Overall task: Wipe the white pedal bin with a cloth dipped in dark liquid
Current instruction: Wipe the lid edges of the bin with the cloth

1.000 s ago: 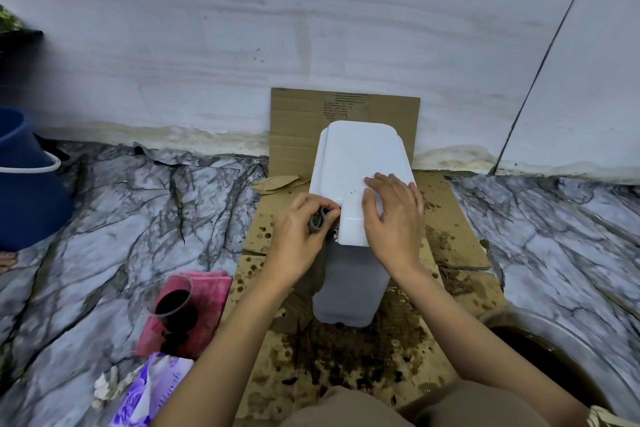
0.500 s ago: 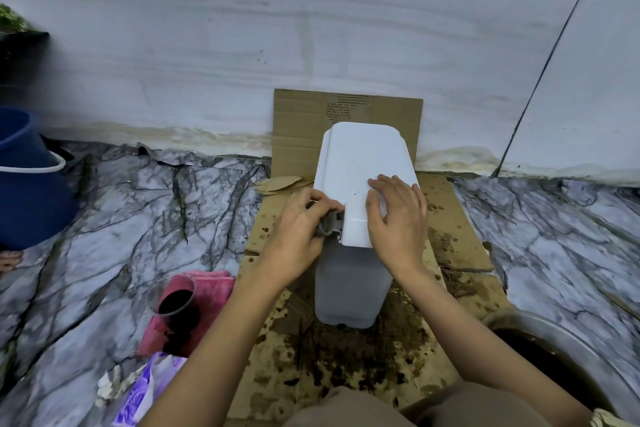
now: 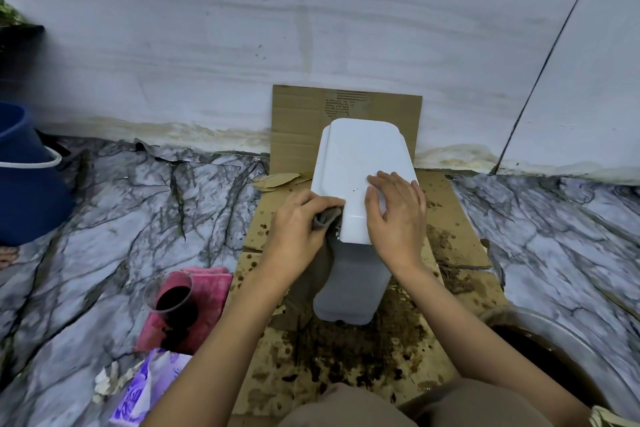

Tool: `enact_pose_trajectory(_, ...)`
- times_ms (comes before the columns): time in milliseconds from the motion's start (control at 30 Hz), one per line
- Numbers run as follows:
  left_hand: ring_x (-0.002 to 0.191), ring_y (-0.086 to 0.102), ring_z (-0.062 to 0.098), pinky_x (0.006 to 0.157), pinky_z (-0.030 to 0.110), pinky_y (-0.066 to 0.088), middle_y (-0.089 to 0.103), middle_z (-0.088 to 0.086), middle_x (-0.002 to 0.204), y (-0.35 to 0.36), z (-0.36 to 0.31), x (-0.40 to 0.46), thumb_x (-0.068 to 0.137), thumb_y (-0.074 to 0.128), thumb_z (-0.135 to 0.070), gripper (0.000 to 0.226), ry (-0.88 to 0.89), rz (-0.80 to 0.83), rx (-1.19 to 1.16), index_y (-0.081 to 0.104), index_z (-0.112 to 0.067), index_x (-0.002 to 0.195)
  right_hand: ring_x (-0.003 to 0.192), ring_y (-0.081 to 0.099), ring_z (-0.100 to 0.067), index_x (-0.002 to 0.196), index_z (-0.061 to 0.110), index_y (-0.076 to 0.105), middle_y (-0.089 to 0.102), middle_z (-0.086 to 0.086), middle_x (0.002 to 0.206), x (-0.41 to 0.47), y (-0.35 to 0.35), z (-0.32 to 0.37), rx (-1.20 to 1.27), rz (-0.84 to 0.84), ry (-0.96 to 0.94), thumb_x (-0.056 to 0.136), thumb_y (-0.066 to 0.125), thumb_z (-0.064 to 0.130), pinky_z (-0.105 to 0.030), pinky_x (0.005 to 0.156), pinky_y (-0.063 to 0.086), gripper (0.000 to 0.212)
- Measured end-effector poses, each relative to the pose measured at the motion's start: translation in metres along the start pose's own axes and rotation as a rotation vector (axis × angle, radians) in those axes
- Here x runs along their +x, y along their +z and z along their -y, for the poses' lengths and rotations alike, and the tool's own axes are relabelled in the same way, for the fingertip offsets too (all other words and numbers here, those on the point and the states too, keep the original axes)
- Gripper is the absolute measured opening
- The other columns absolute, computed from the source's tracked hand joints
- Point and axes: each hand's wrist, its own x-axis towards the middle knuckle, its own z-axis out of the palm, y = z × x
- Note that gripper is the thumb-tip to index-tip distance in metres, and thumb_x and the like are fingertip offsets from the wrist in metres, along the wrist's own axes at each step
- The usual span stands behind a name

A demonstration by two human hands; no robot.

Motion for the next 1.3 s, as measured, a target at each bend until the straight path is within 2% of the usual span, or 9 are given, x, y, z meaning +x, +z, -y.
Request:
enact_pose_trajectory(200,0.099,0.053,0.028,0.082,0.035,0.045,0.061,0.010,0.098,-0.009,0.006,0.003,0.079,0.068,0.001,0.034,0.007,0.117,0.151,0.072,-0.014,0.109,0.129,0.048,-0.020,0.115,0.010,0.067,0.063,-0.004,0.126,0.000,0.000,0.000,-0.009,0.007,-0.004,0.095,0.052,0.019,-0.033,0.116,0.016,0.027)
enact_pose_trajectory(267,0.101,0.053,0.028,0.084,0.037,0.046,0.061,0.009,0.101,-0.012,0.008,0.002,0.080,0.067,0.000,0.030,-0.029,0.075,0.191,0.071,-0.013,0.106,0.128,0.048,-0.020,0.115,0.010,0.068,0.063,-0.005,0.126,-0.001,0.000,0.000,-0.003,0.003,-0.006,0.095,0.052,0.019,-0.032,0.116,0.015,0.027)
enact_pose_trajectory(400,0.096,0.059,0.017,0.082,0.022,0.044,0.063,0.003,0.100,-0.012,0.005,-0.001,0.083,0.070,-0.009,0.020,-0.104,-0.091,0.046,0.073,-0.015,0.101,0.129,0.048,-0.019,0.115,0.010,0.068,0.062,-0.004,0.127,0.000,0.000,-0.002,0.000,0.010,0.000,0.096,0.051,0.019,-0.032,0.116,0.015,0.027)
enact_pose_trajectory(533,0.094,0.059,0.012,0.081,0.016,0.043,0.064,-0.001,0.098,0.006,0.004,-0.022,0.078,0.073,-0.005,0.023,-0.076,-0.003,-0.060,0.073,-0.017,0.098,0.128,0.049,-0.019,0.114,0.009,0.068,0.063,-0.005,0.126,0.000,0.000,-0.001,0.007,0.007,0.000,0.095,0.051,0.018,-0.034,0.116,0.017,0.027)
enact_pose_trajectory(700,0.092,0.062,0.016,0.082,0.031,0.050,0.067,0.002,0.097,0.009,0.021,-0.028,0.078,0.072,0.001,0.023,-0.304,-0.229,-0.115,0.073,-0.014,0.095,0.129,0.048,-0.019,0.114,0.010,0.068,0.063,-0.005,0.126,0.000,0.000,-0.001,0.018,0.009,0.004,0.094,0.046,0.024,-0.035,0.116,0.018,0.033)
enact_pose_trajectory(767,0.093,0.061,0.015,0.082,0.022,0.049,0.068,0.001,0.098,0.006,0.018,-0.024,0.078,0.073,-0.002,0.024,-0.214,-0.198,-0.109,0.074,-0.016,0.097,0.128,0.048,-0.019,0.113,0.010,0.068,0.063,-0.004,0.125,0.000,0.001,0.000,0.025,0.002,0.004,0.093,0.043,0.026,-0.035,0.116,0.019,0.036)
enact_pose_trajectory(900,0.097,0.057,0.015,0.085,0.003,0.032,0.065,0.001,0.100,0.010,0.005,-0.018,0.077,0.071,0.002,0.030,-0.047,-0.046,-0.042,0.073,-0.016,0.102,0.127,0.050,-0.020,0.111,0.010,0.069,0.064,-0.005,0.124,0.000,0.001,0.000,0.033,-0.011,0.009,0.092,0.042,0.027,-0.037,0.116,0.021,0.037)
enact_pose_trajectory(1167,0.102,0.051,0.025,0.082,0.012,0.027,0.059,0.008,0.100,0.006,-0.002,0.000,0.079,0.064,0.007,0.039,-0.074,0.031,0.035,0.070,-0.014,0.111,0.126,0.050,-0.021,0.111,0.010,0.068,0.064,-0.004,0.124,0.001,0.000,-0.001,0.024,-0.003,0.015,0.092,0.041,0.027,-0.037,0.115,0.021,0.037)
enact_pose_trajectory(1300,0.105,0.045,0.022,0.086,0.028,0.040,0.050,0.006,0.103,0.001,0.000,-0.011,0.080,0.059,0.008,0.048,-0.058,0.114,0.109,0.065,-0.018,0.119,0.127,0.049,-0.021,0.112,0.010,0.068,0.064,-0.005,0.124,-0.001,-0.001,0.000,0.009,0.006,0.005,0.093,0.040,0.027,-0.036,0.115,0.020,0.038)
